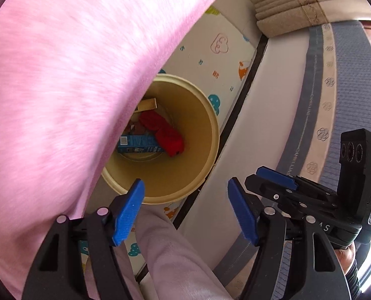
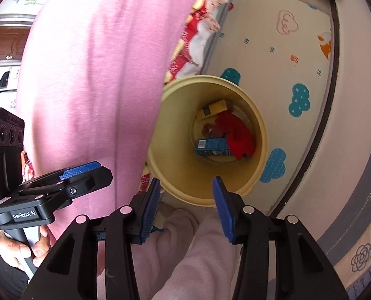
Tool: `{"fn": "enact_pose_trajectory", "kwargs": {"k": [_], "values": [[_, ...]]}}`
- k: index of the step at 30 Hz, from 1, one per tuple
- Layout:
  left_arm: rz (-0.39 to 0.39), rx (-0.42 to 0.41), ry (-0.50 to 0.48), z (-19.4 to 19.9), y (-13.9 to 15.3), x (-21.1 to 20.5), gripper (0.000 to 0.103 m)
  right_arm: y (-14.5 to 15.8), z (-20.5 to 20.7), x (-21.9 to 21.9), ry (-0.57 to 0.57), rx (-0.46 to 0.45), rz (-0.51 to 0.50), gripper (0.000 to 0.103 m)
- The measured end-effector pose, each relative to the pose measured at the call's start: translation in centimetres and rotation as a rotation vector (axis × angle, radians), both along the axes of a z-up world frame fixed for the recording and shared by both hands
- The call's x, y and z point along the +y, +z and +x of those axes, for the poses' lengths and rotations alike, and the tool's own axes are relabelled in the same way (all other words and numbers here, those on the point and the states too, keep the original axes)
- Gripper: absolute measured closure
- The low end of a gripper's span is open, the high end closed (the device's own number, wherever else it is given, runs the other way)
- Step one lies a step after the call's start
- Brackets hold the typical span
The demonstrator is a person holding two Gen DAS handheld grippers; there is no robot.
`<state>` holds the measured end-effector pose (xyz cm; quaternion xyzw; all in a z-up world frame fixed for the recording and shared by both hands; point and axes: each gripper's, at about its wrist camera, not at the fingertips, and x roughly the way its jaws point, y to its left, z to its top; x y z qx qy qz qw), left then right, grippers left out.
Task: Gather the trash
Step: 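Move both open tools back over the remaining bed items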
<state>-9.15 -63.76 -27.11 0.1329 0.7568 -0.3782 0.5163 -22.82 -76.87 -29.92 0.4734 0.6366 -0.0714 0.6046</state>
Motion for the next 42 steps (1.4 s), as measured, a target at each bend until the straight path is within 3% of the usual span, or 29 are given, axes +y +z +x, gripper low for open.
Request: {"fn": "enact_pose_trajectory", "kwargs": {"k": [9,15,21,28,34,42], "values": [[-0.047,-0.063,0.113,3.1,6.9,5.0,0.029,6.9,5.9,3.1,0.118,-0.078,-0.033,0.059],[-0.066,-0.105,0.275,6.5,11.6,12.5,0.028,11.4,11.3,7.6,0.23,-0.145,-0.041,0.059],[-0.048,-0.141,0.458,9.6,14.8,22.4,0.028,15.1,17.2,15.6,0.38,-0.214,-0.019,0.059],[-0.017,-0.166,0.656,11.8,16.1,34.4,0.028,17.6,22.3,25.8,0.565,-0.268,0.003,0.059],[-0.001,-0.186,0.819,13.4,16.7,44.8,0.028,19.1,25.2,33.2,0.651,-0.293,0.014,0.059],[0.053,-0.222,0.948,14.8,15.8,54.7,0.028,19.5,28.0,41.3,0.751,-0.323,0.048,0.059]]}}
